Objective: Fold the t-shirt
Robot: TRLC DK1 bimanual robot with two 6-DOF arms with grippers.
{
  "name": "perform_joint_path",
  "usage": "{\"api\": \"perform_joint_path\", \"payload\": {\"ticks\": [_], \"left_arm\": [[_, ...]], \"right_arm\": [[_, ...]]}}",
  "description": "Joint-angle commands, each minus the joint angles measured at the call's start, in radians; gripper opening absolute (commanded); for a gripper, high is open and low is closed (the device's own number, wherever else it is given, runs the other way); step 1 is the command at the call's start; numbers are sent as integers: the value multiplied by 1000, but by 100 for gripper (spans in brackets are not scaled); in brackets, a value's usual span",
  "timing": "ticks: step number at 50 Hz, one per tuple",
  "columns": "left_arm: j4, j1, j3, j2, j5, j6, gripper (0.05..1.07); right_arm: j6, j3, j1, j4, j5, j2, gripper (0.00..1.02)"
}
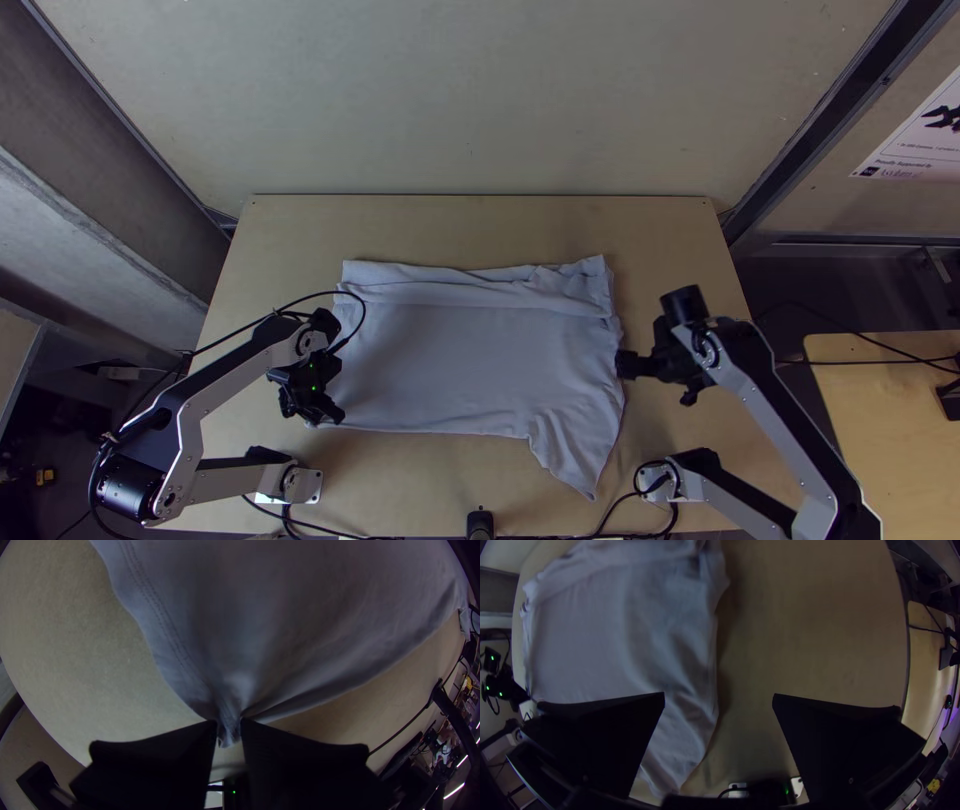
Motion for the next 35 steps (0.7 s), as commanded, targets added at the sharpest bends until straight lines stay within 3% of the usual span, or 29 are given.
{"api": "perform_joint_path", "payload": {"ticks": [1, 16, 25, 35], "left_arm": [[-7, -5, -19, 10, 6, 13, 8], [-6, 24, 3, 5, 11, 27, 8], [-7, 30, 4, 2, 12, 30, 8], [-4, 38, 11, 2, 14, 32, 8]], "right_arm": [[133, -63, 55, -51, -4, -19, 98], [232, -163, 236, -85, -50, 42, 92], [241, -183, 265, -86, -110, 97, 92], [204, -193, 290, -85, -146, 195, 92]]}}
